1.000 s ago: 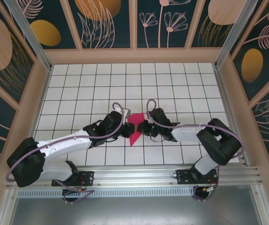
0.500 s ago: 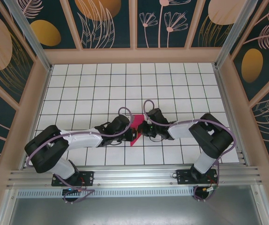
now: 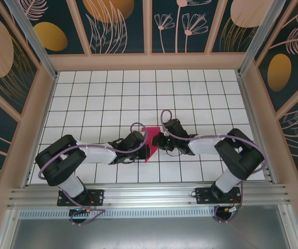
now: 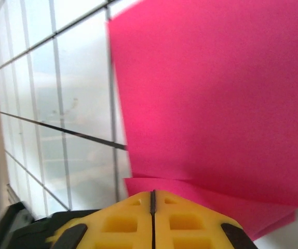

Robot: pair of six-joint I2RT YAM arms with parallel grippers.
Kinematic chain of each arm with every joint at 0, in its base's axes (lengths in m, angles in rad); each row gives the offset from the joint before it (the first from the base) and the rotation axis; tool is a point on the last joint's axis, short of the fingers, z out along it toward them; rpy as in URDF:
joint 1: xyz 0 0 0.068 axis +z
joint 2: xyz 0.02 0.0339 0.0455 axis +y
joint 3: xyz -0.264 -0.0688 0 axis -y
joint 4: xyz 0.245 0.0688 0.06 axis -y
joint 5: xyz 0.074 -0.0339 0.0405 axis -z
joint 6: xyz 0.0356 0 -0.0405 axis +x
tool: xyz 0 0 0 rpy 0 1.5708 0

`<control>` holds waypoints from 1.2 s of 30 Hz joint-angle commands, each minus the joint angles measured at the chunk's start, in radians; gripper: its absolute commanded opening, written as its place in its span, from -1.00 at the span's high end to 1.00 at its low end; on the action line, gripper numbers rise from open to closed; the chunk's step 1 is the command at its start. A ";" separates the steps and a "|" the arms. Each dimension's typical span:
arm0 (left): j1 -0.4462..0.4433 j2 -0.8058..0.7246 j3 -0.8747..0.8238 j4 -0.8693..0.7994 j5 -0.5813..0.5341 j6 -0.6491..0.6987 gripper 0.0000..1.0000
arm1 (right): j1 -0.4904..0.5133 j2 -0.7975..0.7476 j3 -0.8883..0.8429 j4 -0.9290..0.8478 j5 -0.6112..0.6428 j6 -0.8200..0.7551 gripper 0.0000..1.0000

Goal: Fold a paper plane with a square sheet of paper (pick it up from the middle)
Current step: Third fold the triangle at the center of the table.

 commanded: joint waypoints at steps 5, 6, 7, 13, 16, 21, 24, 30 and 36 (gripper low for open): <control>-0.002 0.027 -0.026 -0.054 -0.037 0.014 1.00 | -0.010 -0.066 -0.018 -0.015 -0.004 -0.018 0.81; -0.003 0.027 -0.023 -0.057 -0.036 0.020 1.00 | -0.010 -0.049 -0.019 0.002 -0.019 -0.013 0.83; -0.002 0.026 -0.021 -0.059 -0.034 0.025 1.00 | -0.008 -0.029 -0.018 0.015 -0.030 -0.008 0.84; -0.002 0.015 -0.007 -0.076 -0.030 0.046 1.00 | -0.008 0.052 -0.019 0.037 -0.018 -0.004 0.86; -0.002 0.018 -0.004 -0.080 -0.028 0.052 1.00 | -0.010 0.074 -0.025 0.022 0.017 -0.016 0.87; -0.002 0.026 -0.016 -0.104 -0.049 0.044 1.00 | -0.052 0.091 -0.091 0.149 -0.031 -0.006 0.85; -0.003 0.031 -0.025 -0.109 -0.048 0.043 1.00 | -0.070 0.091 -0.087 0.119 -0.029 -0.026 0.85; -0.003 0.034 -0.043 -0.112 -0.051 0.049 1.00 | -0.118 0.087 -0.078 0.057 -0.019 -0.026 0.85; -0.003 0.033 -0.044 -0.113 -0.048 0.052 1.00 | -0.172 0.105 -0.091 0.064 -0.014 -0.041 0.85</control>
